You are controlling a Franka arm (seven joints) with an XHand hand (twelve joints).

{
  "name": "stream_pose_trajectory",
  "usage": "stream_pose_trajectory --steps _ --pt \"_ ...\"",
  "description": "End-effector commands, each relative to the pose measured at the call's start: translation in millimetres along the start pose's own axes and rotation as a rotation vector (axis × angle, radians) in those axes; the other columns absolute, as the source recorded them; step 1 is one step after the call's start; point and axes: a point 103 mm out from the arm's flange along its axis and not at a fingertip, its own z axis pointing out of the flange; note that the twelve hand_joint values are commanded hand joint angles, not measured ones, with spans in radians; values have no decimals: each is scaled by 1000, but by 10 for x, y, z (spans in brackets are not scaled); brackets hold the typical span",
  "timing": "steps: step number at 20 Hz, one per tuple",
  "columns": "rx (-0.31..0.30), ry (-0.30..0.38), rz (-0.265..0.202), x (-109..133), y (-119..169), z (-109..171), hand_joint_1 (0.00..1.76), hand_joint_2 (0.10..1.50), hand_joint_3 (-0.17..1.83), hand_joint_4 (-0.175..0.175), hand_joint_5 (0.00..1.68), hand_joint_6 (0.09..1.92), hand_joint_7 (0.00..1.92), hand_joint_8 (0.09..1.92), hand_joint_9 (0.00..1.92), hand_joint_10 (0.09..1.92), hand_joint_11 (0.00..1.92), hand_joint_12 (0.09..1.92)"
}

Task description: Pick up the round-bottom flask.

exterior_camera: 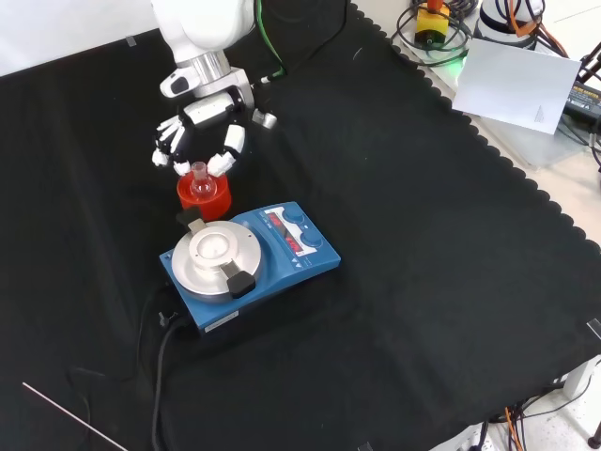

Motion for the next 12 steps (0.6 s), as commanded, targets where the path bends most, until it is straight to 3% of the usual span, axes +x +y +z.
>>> stream_pose_trajectory --steps 1,4,8,10,12 --pt "1 -7 -3 35 8 37 857 734 594 -51 583 794 231 596 338 646 0 1184" --pt "-14 -22 3 54 10 56 861 731 597 -49 606 806 231 596 336 647 0 1180" --pt "-68 -55 22 53 7 28 878 763 612 -42 762 805 248 602 354 654 0 1204" --pt "-113 -74 35 51 -6 2 956 927 381 94 877 1000 288 620 389 665 0 1246" --pt "-154 -81 43 55 -18 -29 994 1001 255 151 935 1058 348 631 441 665 0 1309"
